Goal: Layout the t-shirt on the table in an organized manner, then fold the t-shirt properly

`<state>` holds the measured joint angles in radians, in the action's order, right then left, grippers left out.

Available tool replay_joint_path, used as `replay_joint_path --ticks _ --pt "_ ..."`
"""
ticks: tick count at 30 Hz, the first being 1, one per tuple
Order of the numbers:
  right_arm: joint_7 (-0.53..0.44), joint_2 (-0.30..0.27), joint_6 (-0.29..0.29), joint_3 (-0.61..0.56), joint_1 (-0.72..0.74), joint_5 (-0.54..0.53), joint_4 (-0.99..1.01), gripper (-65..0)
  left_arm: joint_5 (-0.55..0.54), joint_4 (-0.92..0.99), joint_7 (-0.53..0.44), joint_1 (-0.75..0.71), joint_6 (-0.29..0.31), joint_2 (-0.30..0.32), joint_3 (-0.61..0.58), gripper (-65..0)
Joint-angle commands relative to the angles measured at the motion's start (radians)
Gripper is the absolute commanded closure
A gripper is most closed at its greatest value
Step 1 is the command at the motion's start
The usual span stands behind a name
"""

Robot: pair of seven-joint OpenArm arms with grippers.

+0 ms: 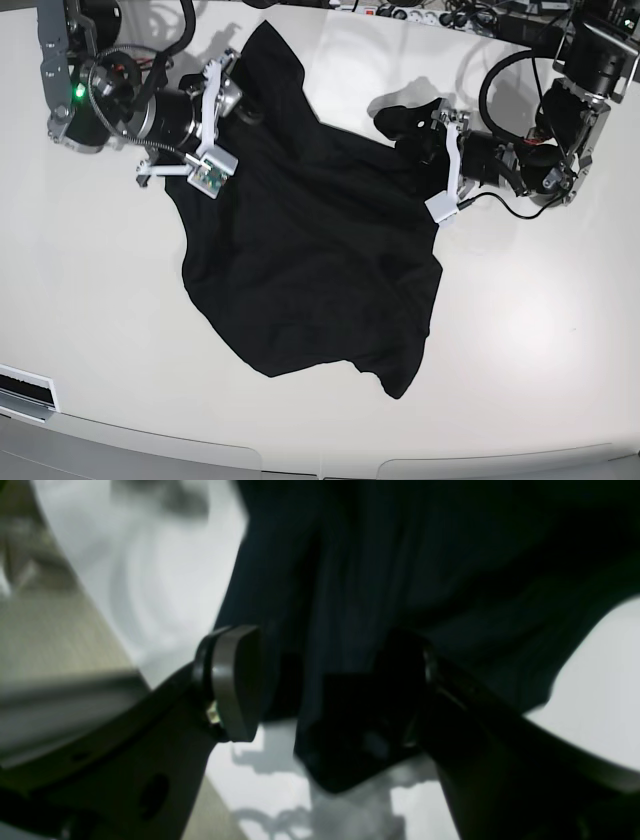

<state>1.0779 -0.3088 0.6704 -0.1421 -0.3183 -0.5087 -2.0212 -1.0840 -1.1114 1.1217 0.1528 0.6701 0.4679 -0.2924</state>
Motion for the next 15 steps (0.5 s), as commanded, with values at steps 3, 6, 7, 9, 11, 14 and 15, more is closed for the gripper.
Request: replay_joint_path --ticks 3,6,7,9,11,14,15 --pt "-0.132 -0.031 -0.076 0.004 -0.041 0.139 -0.019 -40.2 0.087 0.004 0.037 0.014 -0.038 0.017 0.002 -49.4" --pt "-0.177 -0.035 -0.13 0.003 -0.066 0.194 -0.017 -40.2 0.077 0.004 0.038 0.014 -0.039 0.017 0.001 -49.4" --pt "-0.176 -0.035 -0.12 0.002 -0.074 0.177 -0.016 -40.2 0.077 0.004 0.039 0.014 -0.039 0.017 0.001 -49.4" --pt "-0.169 -0.035 -0.088 -0.006 -0.086 0.143 -0.009 -40.2 0.077 0.004 0.039 0.014 -0.039 0.017 0.001 -49.4" --pt "-0.169 -0.035 -0.084 -0.026 -0.09 0.144 0.01 -40.2 0.077 0.004 0.039 0.014 -0.038 0.017 0.001 -49.4" --pt "-0.197 -0.035 -0.123 -0.063 -0.085 0.192 0.076 -38.7 0.077 0.004 0.053 0.014 -0.038 0.017 0.001 -49.4" --pt "-0.214 -0.035 -0.138 -0.076 -0.085 0.214 0.105 -36.9 0.077 0.004 0.057 0.014 -0.038 0.017 0.001 -49.4"
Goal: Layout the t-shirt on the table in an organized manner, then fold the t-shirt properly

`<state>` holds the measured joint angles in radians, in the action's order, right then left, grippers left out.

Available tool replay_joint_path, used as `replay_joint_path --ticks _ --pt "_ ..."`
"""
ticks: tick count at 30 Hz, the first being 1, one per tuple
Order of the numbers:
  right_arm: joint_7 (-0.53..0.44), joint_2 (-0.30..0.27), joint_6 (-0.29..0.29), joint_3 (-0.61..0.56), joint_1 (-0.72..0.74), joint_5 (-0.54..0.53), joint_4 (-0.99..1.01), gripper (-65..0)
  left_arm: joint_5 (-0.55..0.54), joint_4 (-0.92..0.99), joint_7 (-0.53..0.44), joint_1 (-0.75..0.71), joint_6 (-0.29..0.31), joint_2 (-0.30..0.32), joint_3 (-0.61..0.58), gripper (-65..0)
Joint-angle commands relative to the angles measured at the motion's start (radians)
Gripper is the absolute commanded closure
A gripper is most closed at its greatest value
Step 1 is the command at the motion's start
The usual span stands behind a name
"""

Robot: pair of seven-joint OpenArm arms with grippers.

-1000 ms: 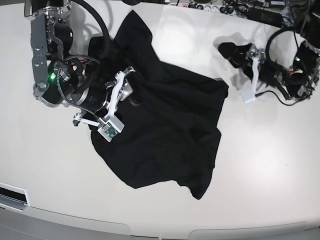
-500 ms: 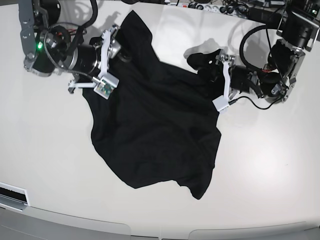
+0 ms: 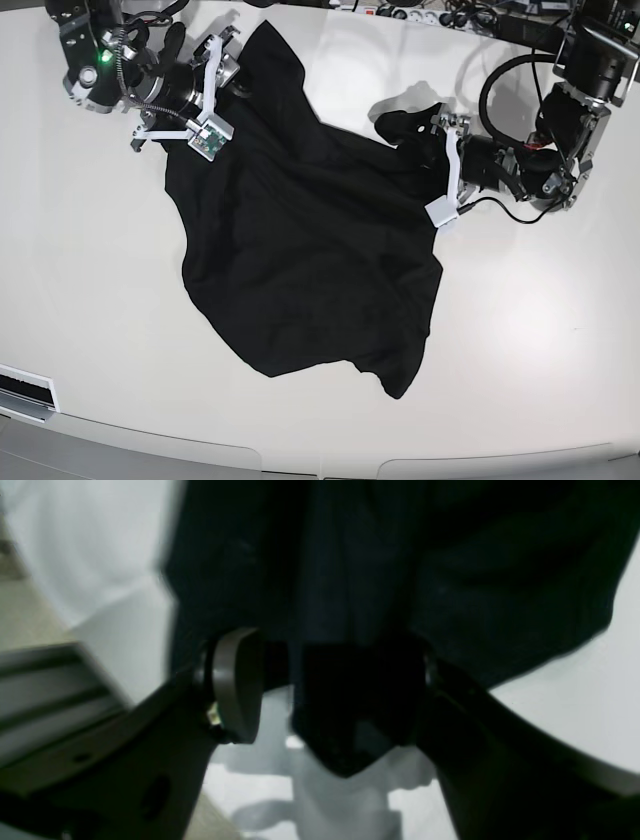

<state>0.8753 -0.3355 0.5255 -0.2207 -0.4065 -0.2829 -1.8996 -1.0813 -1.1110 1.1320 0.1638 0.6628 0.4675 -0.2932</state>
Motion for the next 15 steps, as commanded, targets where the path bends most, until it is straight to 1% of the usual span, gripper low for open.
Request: replay_joint_path --ticks 1,3,5,6,7,8,9,11,12,15 --pt "-0.026 -0.008 -0.006 -0.009 0.003 0.011 0.013 -34.5 0.074 0.004 0.048 0.003 -0.031 0.018 0.002 -49.4" --pt "-0.041 -0.008 -0.024 -0.021 0.009 0.041 0.051 -30.1 0.074 0.004 0.05 0.003 -0.031 0.018 0.002 -49.4" --pt "-0.046 -0.008 -0.056 -0.021 0.024 0.056 0.054 -26.8 0.061 0.004 0.05 0.003 -0.03 0.018 0.002 -49.4" --pt "-0.045 -0.008 -0.066 -0.021 0.035 0.055 0.054 -26.5 0.051 0.004 0.051 0.003 -0.03 0.018 0.002 -49.4" --pt "-0.046 -0.008 -0.066 -0.021 0.043 0.056 0.054 -26.5 0.042 0.004 0.053 0.003 -0.03 0.018 0.002 -49.4" --pt "-0.05 -0.008 -0.06 -0.021 0.051 0.056 0.054 -25.1 0.032 0.004 0.06 0.003 -0.03 0.018 0.002 -49.4" --pt "-0.05 -0.008 -0.05 -0.021 0.056 0.055 0.054 -20.4 0.023 0.004 0.068 0.003 -0.029 0.018 0.002 -49.4" --pt "-0.051 -0.008 -0.027 -0.021 0.058 0.055 0.054 -5.4 0.022 0.004 0.079 0.003 -0.03 0.018 0.002 -49.4" --pt "-0.053 -0.008 -0.027 -0.021 0.058 0.055 0.054 0.0 0.022 0.004 0.081 0.003 -0.03 0.018 0.002 -49.4" --pt "-0.053 -0.008 -0.029 -0.021 0.068 0.063 0.054 0.0 0.022 0.004 0.08 0.007 -0.026 0.018 0.002 -49.4"
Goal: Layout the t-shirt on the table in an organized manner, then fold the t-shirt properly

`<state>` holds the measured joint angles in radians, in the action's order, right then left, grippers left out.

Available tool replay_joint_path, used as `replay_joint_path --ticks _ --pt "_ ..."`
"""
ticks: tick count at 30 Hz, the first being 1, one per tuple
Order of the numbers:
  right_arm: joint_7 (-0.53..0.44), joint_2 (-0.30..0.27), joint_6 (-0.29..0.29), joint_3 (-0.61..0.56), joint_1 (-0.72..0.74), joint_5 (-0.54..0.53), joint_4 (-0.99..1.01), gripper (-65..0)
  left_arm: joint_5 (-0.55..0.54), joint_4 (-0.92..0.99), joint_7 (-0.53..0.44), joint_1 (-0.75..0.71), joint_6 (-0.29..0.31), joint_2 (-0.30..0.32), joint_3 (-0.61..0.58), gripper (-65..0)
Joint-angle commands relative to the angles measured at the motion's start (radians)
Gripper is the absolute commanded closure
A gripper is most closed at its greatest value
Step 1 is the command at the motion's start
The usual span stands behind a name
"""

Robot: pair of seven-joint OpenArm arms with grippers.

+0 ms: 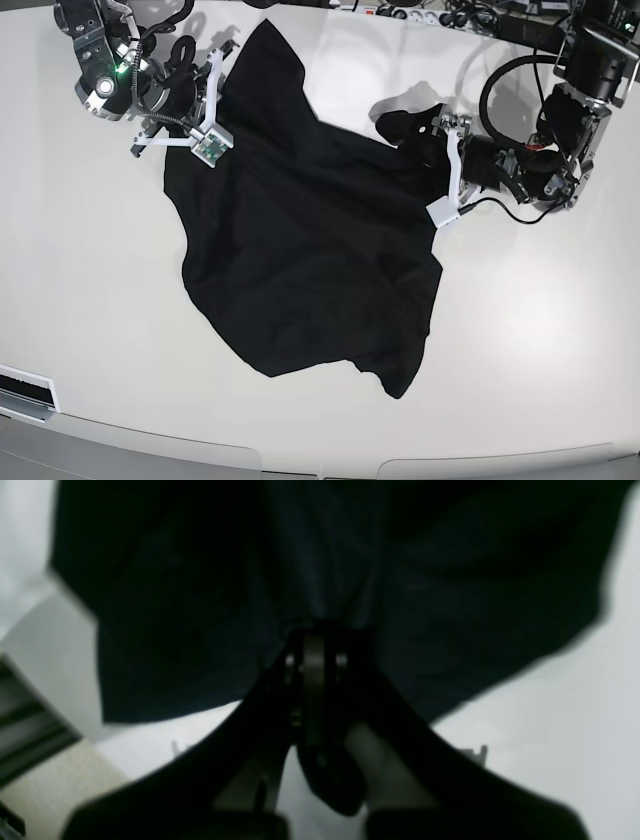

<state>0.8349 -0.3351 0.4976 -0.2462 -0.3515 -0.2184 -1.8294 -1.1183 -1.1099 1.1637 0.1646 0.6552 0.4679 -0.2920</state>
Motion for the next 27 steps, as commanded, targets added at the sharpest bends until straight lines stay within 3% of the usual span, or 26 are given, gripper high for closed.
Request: replay_joint_path --ticks 1,6,11,15,19,21,24,27 --pt "-0.013 -0.009 -0.009 0.005 0.023 0.018 -0.017 0.0 0.059 0.003 0.049 0.012 -0.019 0.017 0.001 -49.4" --pt "0.014 -0.01 -0.13 0.019 0.093 0.173 -0.109 0.0 0.051 0.002 0.104 0.039 -0.019 0.021 0.001 -49.4" --pt "0.013 -0.009 -0.256 0.087 0.103 0.259 -0.3 0.0 -0.028 0.001 0.128 0.035 -0.019 0.057 0.001 -49.4" --pt "-0.002 -0.012 -0.32 0.177 0.133 0.302 -0.373 0.0 -0.04 0.001 0.133 0.033 -0.019 0.068 0.001 -49.4" --pt "-0.025 -0.011 -0.315 0.24 0.162 0.267 -0.373 0.0 -0.069 0.001 0.172 0.023 -0.019 0.067 0.001 -49.4" --pt "-0.024 -0.011 -0.294 0.248 0.17 0.246 -0.373 0.0 -0.156 -0.004 0.217 0.015 -0.016 0.065 0.001 -49.4" --pt "-0.026 -0.012 -0.286 0.248 0.185 0.22 -0.373 0.0 -0.315 -0.014 0.233 0.016 0.043 0.043 0.001 -49.3" --pt "-0.035 -0.011 -0.283 0.248 0.196 0.168 -0.373 0.0 -0.365 -0.025 0.233 0.016 0.043 -0.008 0.001 -49.3"
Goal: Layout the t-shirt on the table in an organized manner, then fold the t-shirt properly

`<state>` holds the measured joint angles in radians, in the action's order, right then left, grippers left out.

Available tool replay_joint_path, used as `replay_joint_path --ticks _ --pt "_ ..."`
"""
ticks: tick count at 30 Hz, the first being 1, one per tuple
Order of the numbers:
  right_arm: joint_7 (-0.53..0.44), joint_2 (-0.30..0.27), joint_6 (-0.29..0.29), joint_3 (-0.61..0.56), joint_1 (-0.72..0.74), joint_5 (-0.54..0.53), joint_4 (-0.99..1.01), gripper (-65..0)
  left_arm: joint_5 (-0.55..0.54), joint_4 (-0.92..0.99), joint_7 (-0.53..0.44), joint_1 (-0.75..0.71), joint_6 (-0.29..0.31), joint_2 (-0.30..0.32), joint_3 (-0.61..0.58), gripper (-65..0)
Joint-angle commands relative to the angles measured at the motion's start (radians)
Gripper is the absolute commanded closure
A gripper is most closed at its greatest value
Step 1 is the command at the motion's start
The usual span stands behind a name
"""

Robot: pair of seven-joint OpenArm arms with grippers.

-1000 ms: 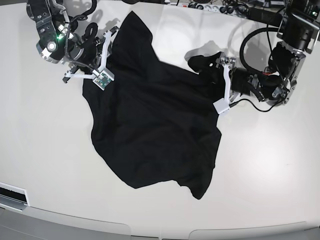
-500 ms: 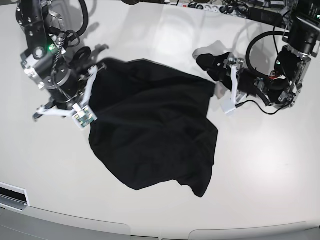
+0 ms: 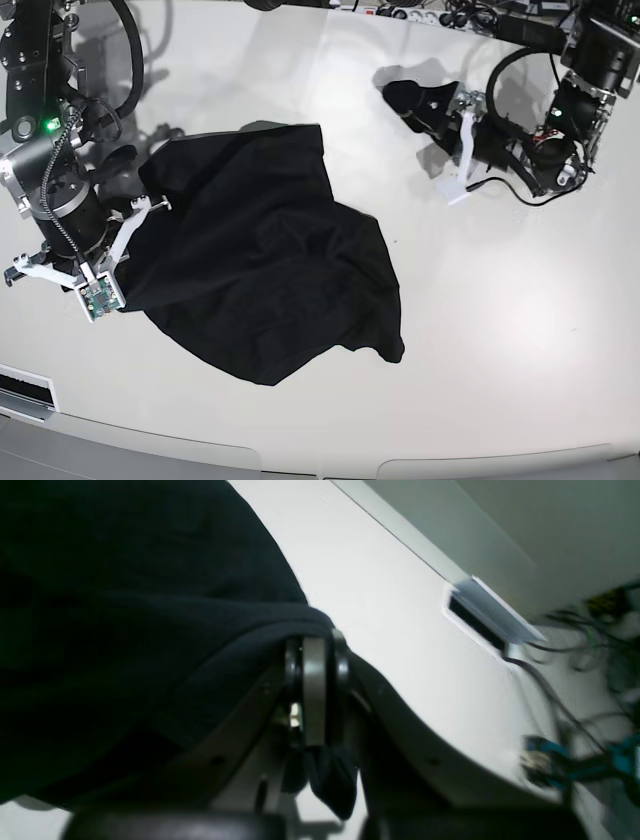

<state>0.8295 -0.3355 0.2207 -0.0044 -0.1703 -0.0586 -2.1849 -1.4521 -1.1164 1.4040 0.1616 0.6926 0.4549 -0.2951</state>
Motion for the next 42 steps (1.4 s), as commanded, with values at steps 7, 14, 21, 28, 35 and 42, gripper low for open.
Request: replay_joint_path --ticks 7,14,21,28,35,42 --pt "-0.042 -0.005 -0.005 0.005 0.022 0.008 -0.018 0.0 -0.013 -0.019 -0.008 -0.007 0.006 -0.141 0.004 -49.3" --pt "-0.052 -0.014 -0.019 0.007 0.071 0.013 -0.018 0.0 0.312 -0.019 -0.149 -0.043 0.006 -0.264 0.004 -49.2" --pt "-0.053 -0.026 -0.047 0.007 0.105 0.004 -0.018 0.0 0.566 -0.019 -0.349 -0.066 -0.016 -0.343 0.004 -49.2" --pt "-0.051 -0.076 -0.02 0.007 0.097 -0.001 -0.018 0.0 0.719 -0.019 -0.396 -0.064 -0.034 -0.49 0.061 -49.2" --pt "-0.048 -0.133 -0.023 0.007 0.095 0.006 -0.018 0.0 0.819 -0.158 -0.423 -0.066 -0.024 -0.537 0.132 -36.9" --pt "-0.048 -0.133 -0.022 0.007 0.092 0.006 -0.013 0.0 0.873 -0.23 -0.401 -0.067 -0.035 -0.537 0.132 -34.6"
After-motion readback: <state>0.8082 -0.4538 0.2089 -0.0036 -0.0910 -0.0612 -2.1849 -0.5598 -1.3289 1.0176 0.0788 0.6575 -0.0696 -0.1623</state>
